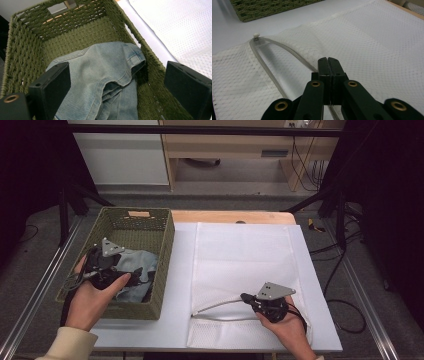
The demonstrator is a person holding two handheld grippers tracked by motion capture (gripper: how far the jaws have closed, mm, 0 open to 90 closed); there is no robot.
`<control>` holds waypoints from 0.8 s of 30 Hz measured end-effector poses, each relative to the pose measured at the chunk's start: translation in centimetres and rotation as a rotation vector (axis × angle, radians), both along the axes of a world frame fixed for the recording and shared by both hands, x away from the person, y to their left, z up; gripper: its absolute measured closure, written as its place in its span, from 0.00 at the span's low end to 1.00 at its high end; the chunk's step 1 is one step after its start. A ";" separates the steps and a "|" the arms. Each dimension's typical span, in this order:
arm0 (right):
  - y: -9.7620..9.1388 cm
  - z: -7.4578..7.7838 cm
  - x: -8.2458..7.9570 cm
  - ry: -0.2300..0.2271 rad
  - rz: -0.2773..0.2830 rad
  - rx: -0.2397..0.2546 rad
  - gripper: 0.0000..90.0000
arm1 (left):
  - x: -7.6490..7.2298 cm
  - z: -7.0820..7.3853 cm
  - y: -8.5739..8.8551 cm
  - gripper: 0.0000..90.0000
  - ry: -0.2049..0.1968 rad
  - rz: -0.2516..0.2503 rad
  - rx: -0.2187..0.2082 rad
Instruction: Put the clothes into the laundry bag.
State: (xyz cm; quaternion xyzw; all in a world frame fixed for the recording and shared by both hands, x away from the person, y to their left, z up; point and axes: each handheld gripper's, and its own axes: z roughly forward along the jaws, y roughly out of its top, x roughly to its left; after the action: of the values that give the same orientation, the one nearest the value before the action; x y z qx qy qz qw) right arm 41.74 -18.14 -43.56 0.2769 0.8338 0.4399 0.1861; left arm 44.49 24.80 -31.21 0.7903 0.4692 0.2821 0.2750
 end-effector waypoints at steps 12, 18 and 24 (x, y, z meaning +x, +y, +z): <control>0.0 0.0 0.0 0.000 0.002 0.002 1.00 | 0.5 0.2 1.5 0.07 0.015 0.028 -0.004; -0.1 0.0 0.1 0.002 0.003 0.001 1.00 | 0.8 0.0 2.2 0.07 0.020 0.042 -0.007; -0.1 0.0 0.1 0.005 0.005 0.002 1.00 | 1.9 -0.7 2.7 0.07 0.040 0.055 -0.007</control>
State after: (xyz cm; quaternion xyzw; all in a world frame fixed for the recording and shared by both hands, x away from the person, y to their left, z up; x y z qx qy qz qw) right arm 41.85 -18.23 -43.61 0.2760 0.8346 0.4405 0.1827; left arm 46.41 27.47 -31.88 0.7817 0.4969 0.2722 0.2605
